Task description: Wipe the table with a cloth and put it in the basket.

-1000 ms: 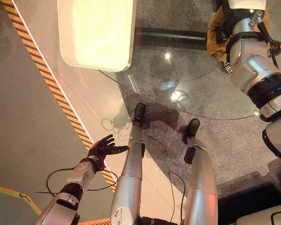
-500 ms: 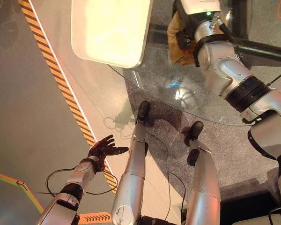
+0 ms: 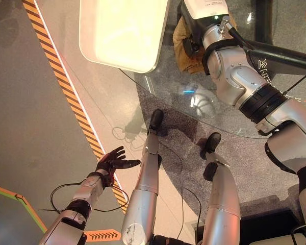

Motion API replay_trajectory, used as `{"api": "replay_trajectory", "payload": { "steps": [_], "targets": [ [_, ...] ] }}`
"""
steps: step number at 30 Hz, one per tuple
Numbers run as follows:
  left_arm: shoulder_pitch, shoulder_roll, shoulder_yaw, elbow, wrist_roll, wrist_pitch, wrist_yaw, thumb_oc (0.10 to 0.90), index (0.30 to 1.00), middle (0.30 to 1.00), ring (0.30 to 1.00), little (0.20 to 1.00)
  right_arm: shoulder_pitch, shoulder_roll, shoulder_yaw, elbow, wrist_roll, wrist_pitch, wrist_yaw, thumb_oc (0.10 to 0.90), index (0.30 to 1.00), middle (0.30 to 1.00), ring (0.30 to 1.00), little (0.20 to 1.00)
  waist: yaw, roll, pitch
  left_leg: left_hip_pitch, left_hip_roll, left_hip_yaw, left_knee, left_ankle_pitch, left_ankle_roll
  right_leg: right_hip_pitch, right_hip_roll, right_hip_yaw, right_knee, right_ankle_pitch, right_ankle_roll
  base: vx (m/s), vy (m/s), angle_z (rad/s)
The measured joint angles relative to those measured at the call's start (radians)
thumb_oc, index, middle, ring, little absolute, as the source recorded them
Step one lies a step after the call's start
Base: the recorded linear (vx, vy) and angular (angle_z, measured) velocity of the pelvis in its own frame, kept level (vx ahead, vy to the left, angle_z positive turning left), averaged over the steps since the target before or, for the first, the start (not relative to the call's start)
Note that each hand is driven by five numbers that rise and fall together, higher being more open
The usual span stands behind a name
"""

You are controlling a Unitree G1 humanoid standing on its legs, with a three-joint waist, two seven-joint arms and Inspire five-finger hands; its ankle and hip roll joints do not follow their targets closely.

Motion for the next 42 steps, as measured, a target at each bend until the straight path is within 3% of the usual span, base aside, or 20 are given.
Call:
{"api": "replay_trajectory", "payload": {
  "steps": [7, 16, 23, 32, 42],
  "targets": [
    [0.0, 0.003, -0.002, 0.0, -0.001, 0.0, -0.003, 0.8, 0.9, 0.9, 0.9, 0.9, -0.007, 0.025, 0.008, 0.082, 0.011, 0.03, -0.056, 0.1, 0.3, 0.3, 0.3, 0.2, 0.007, 0.0, 0.0, -0.001, -0.001, -0.014, 0.001, 0.003, -0.002, 0.009, -0.002, -0.015, 0.0, 0.0, 0.0, 0.0, -0.004, 0.03],
    [0.003, 0.013, -0.027, -0.019, -0.004, -0.002, 0.001, 0.8, 0.9, 0.9, 0.9, 0.9, -0.075, 0.023, 0.028, 0.344, 0.082, -0.019, -0.201, 0.1, 0.3, 0.3, 0.3, 0.2, 0.023, -0.002, -0.001, -0.019, -0.019, -0.028, 0.001, 0.01, 0.005, 0.002, -0.02, -0.027, -0.003, 0.0, 0.006, -0.01, 0.004, 0.06],
    [0.002, 0.054, -0.041, -0.042, -0.026, 0.0, -0.003, 0.8, 0.9, 0.9, 0.9, 0.9, -0.1, -0.012, 0.026, 0.404, 0.09, -0.036, -0.238, 0.1, 0.3, 0.3, 0.3, 0.2, 0.013, -0.008, -0.002, -0.039, -0.036, -0.028, 0.015, 0.01, 0.015, -0.004, -0.031, -0.025, -0.016, 0.013, 0.017, 0.0, 0.03, 0.02],
    [0.0, 0.125, -0.052, -0.046, -0.067, 0.009, -0.015, 0.8, 0.9, 0.9, 0.9, 0.9, -0.091, -0.126, -0.031, 0.463, 0.127, -0.025, -0.243, 0.1, 0.3, 0.3, 0.3, 0.2, -0.016, -0.046, -0.001, -0.044, -0.046, -0.008, 0.015, 0.009, 0.032, -0.003, -0.038, -0.007, -0.05, 0.035, 0.032, 0.0, 0.01, -0.03],
    [-0.002, 0.142, -0.02, -0.023, -0.102, 0.021, -0.028, 0.8, 0.9, 0.9, 0.9, 0.9, -0.024, -0.25, -0.103, 0.567, 0.171, 0.046, -0.244, 0.1, 0.3, 0.3, 0.3, 0.2, -0.093, -0.055, 0.0, -0.044, -0.045, 0.014, 0.016, 0.006, 0.043, 0.006, -0.033, 0.01, -0.088, 0.059, 0.042, -0.01, -0.003, -0.05]
  ]
}}
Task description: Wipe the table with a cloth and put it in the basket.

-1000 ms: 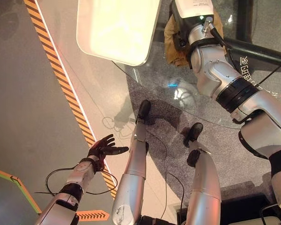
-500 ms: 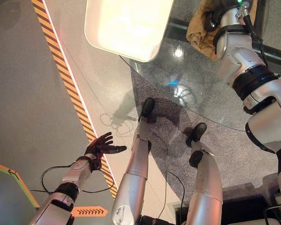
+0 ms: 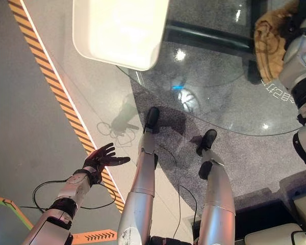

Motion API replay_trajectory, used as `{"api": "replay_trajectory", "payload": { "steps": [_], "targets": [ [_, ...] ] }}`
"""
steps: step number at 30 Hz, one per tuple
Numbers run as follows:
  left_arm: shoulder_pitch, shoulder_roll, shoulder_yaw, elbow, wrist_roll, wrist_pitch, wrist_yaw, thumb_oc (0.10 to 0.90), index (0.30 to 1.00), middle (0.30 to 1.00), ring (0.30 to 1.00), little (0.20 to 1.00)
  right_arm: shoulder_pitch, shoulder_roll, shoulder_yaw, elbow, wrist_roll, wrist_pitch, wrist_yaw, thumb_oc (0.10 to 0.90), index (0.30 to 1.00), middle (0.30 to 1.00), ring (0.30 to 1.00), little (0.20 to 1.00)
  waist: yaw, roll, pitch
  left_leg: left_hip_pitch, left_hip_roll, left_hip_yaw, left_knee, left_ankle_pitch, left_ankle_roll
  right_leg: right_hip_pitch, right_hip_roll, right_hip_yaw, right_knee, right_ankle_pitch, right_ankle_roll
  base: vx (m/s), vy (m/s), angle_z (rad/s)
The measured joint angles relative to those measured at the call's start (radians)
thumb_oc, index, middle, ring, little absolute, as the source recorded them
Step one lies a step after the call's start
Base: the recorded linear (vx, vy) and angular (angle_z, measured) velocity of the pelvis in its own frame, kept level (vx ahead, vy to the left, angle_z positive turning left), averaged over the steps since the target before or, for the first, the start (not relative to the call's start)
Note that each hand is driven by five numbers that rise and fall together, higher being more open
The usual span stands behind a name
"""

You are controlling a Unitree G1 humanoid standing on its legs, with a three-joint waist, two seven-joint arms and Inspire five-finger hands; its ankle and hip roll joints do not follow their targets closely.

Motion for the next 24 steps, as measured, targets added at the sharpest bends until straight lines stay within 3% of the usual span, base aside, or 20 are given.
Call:
{"api": "replay_trajectory", "payload": {
  "steps": [6, 14, 24],
  "targets": [
    [-0.006, 0.025, 0.008, 0.004, -0.002, 0.005, -0.015, 0.8, 0.9, 0.9, 0.9, 0.9, 0.032, -0.033, -0.026, 0.018, 0.038, 0.012, 0.0, 0.1, 0.3, 0.3, 0.3, 0.2, -0.02, 0.0, 0.0, 0.002, 0.009, 0.006, 0.0, 0.0, 0.001, 0.0, 0.01, 0.007, -0.008, 0.007, -0.003, 0.0, -0.013, -0.05],
    [-0.006, 0.025, 0.01, 0.007, -0.003, 0.007, -0.02, 0.8, 0.9, 0.9, 0.9, 0.9, 0.033, -0.033, -0.028, 0.017, 0.046, 0.006, -0.015, 0.1, 0.3, 0.3, 0.3, 0.2, -0.003, 0.0, 0.0, 0.004, 0.016, 0.012, -0.001, 0.0, 0.001, -0.001, 0.017, 0.015, -0.016, 0.014, -0.004, 0.0, -0.004, -0.03],
    [-0.006, 0.024, 0.01, 0.018, -0.003, 0.008, -0.019, 0.8, 0.9, 0.9, 0.9, 0.9, 0.032, -0.03, -0.018, -0.033, 0.081, -0.051, -0.039, 0.1, 0.3, 0.3, 0.3, 0.2, 0.003, 0.001, 0.0, 0.004, 0.016, 0.013, -0.001, 0.0, 0.0, -0.002, 0.017, 0.015, -0.016, 0.014, -0.004, 0.0, 0.0, 0.0]
  ]
}}
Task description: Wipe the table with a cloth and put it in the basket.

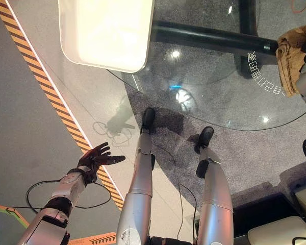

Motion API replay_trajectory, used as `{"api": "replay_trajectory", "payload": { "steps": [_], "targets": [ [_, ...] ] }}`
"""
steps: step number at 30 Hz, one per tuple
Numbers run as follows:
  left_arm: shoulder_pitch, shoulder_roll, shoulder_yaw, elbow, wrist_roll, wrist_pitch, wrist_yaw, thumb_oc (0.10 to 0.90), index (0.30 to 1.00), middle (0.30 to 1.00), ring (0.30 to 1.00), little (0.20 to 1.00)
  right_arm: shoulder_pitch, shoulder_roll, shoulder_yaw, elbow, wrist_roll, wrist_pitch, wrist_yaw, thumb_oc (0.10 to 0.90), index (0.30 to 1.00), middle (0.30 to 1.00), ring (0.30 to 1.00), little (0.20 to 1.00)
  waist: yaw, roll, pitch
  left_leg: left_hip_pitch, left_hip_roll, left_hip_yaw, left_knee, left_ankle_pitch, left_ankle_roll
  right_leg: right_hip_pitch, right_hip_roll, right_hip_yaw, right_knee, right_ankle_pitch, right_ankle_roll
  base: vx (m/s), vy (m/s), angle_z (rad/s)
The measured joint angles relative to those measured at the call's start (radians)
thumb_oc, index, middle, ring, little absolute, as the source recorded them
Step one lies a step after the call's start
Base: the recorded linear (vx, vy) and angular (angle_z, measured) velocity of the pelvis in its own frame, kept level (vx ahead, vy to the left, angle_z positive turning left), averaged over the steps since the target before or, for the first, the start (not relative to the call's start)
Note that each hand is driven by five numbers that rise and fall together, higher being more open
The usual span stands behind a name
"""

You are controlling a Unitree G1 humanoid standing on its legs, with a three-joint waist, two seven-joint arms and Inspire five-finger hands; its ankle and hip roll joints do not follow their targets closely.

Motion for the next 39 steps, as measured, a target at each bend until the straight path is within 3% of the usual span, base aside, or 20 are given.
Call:
{"api": "replay_trajectory", "payload": {
  "steps": [11, 25, 39],
  "targets": [
    [0.0, -0.029, 0.0, 0.0, 0.003, -0.01, 0.003, 0.8, 0.9, 0.9, 0.9, 0.9, -0.014, 0.048, 0.067, -0.128, 0.002, -0.005, -0.015, 0.1, 0.3, 0.3, 0.3, 0.2, 0.008, 0.003, 0.0, 0.006, 0.002, 0.005, -0.001, 0.0, -0.001, 0.001, 0.001, 0.005, 0.002, 0.0, 0.0, 0.0, 0.0, 0.0],
    [0.009, -0.071, 0.0, -0.002, 0.022, -0.028, 0.007, 0.8, 0.9, 0.9, 0.9, 0.9, -0.023, 0.099, 0.089, -0.266, -0.029, 0.017, -0.014, 0.1, 0.3, 0.3, 0.3, 0.2, 0.031, 0.029, -0.001, 0.026, 0.011, 0.007, -0.018, 0.006, -0.01, 0.001, 0.005, 0.006, 0.02, -0.009, -0.007, 0.0, 0.0, 0.0],
    [0.009, -0.09, 0.003, -0.003, 0.057, -0.05, 0.024, 0.8, 0.9, 0.9, 0.9, 0.9, -0.022, 0.154, 0.089, -0.448, -0.105, 0.019, 0.056, 0.1, 0.3, 0.3, 0.3, 0.2, 0.041, 0.029, -0.001, 0.029, 0.014, 0.007, -0.023, 0.005, -0.014, -0.005, 0.006, 0.006, 0.034, -0.02, -0.012, 0.0, 0.0, 0.0]
  ]
}}
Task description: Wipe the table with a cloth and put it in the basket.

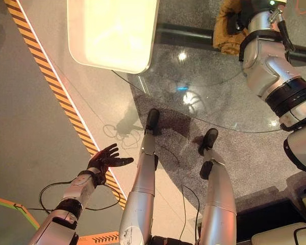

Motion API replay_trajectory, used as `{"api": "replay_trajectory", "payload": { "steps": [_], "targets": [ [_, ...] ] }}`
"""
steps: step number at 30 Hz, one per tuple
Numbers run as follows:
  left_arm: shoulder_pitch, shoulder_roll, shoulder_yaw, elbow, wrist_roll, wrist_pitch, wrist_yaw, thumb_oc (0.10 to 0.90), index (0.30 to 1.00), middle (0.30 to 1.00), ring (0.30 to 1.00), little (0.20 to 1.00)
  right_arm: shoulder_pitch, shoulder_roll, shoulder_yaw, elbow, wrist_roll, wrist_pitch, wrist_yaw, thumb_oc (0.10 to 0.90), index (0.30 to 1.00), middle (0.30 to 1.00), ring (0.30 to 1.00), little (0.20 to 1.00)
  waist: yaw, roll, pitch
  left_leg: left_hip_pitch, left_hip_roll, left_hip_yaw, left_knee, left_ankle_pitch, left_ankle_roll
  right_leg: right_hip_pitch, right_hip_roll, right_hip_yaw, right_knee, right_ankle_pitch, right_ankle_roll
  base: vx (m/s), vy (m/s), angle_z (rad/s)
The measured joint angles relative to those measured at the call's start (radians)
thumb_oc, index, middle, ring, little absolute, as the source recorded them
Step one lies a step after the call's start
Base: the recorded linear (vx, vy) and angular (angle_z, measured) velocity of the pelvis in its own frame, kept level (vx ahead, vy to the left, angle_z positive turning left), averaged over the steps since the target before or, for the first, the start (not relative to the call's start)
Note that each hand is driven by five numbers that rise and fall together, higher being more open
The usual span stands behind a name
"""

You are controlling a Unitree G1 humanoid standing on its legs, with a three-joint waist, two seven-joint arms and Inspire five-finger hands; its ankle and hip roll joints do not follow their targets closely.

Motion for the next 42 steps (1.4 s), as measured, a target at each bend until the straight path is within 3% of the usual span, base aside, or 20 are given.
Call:
{"api": "replay_trajectory", "payload": {
  "steps": [9, 15, 27, 39, 42],
  "targets": [
    [0.0, -0.005, 0.003, 0.0, 0.004, -0.008, 0.004, 0.8, 0.9, 0.9, 0.9, 0.9, 0.001, 0.043, 0.0, -0.048, -0.022, 0.0, 0.02, 0.1, 0.3, 0.3, 0.3, 0.2, 0.019, 0.0, 0.0, 0.007, 0.001, 0.001, -0.002, 0.0, -0.001, 0.006, 0.0, 0.0, 0.002, -0.001, 0.0, 0.0, 0.0, 0.0],
    [0.0, -0.014, 0.02, -0.001, -0.023, -0.047, 0.044, 0.8, 0.9, 0.9, 0.9, 0.9, 0.01, 0.051, -0.006, -0.047, 0.005, 0.007, 0.007, 0.1, 0.3, 0.3, 0.3, 0.2, 0.019, 0.0, 0.0, 0.014, 0.001, 0.0, -0.002, 0.001, -0.002, 0.015, 0.0, -0.001, 0.003, -0.001, 0.0, 0.0, 0.0, 0.0],
    [-0.056, -0.009, 0.192, -0.175, -0.18, -0.254, 0.35, 0.8, 0.9, 0.9, 0.9, 0.9, 0.137, 0.048, -0.182, -0.004, 0.178, -0.038, -0.142, 0.1, 0.3, 0.3, 0.3, 0.2, 0.016, -0.001, 0.0, 0.064, -0.004, -0.002, 0.007, -0.004, -0.004, 0.056, -0.008, -0.003, 0.039, -0.023, -0.007, -0.02, -0.004, 0.02],
    [-0.223, 0.026, 0.25, -0.219, -0.192, -0.329, 0.59, 0.8, 0.9, 0.9, 0.9, 0.9, 0.246, 0.026, -0.294, -0.118, 0.197, -0.075, -0.182, 0.1, 0.3, 0.3, 0.3, 0.2, -0.025, -0.004, 0.002, 0.059, -0.006, 0.001, 0.015, -0.011, -0.004, 0.055, -0.007, 0.001, 0.032, -0.022, -0.006, 0.0, 0.008, -0.01],
    [-0.229, 0.027, 0.287, -0.247, -0.186, -0.355, 0.655, 0.8, 0.9, 0.9, 0.9, 0.9, 0.301, 0.024, -0.343, -0.184, 0.197, -0.092, -0.187, 0.1, 0.3, 0.3, 0.3, 0.2, -0.041, -0.018, 0.009, 0.055, -0.006, 0.013, 0.041, -0.028, -0.001, 0.057, -0.004, 0.012, 0.032, -0.022, -0.006, -0.01, 0.015, -0.08]
  ]
}}
